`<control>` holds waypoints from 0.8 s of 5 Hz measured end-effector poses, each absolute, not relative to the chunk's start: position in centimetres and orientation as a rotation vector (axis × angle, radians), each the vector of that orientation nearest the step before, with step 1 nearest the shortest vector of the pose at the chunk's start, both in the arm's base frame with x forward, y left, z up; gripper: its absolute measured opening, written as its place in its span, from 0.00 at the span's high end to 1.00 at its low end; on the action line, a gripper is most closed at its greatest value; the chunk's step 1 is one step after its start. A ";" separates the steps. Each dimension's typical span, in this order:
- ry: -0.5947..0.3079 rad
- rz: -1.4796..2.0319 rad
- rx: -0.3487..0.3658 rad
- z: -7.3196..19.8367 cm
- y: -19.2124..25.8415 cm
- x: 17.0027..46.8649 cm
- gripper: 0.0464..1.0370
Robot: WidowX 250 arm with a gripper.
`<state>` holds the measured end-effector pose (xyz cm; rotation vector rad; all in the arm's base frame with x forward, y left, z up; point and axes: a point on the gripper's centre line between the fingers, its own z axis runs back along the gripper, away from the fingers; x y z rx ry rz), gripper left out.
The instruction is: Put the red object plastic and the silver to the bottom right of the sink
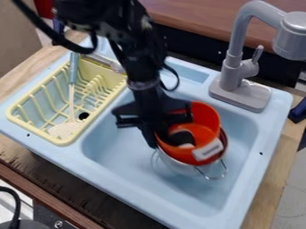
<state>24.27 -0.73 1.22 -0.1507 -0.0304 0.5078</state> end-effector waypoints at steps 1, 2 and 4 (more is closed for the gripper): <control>-0.022 0.517 -0.148 0.1 -1.4 24.6 0.98; -0.026 0.523 -0.146 -0.3 -2.2 25.4 0.95; 0.053 0.499 -0.155 0.6 -2.6 25.3 0.51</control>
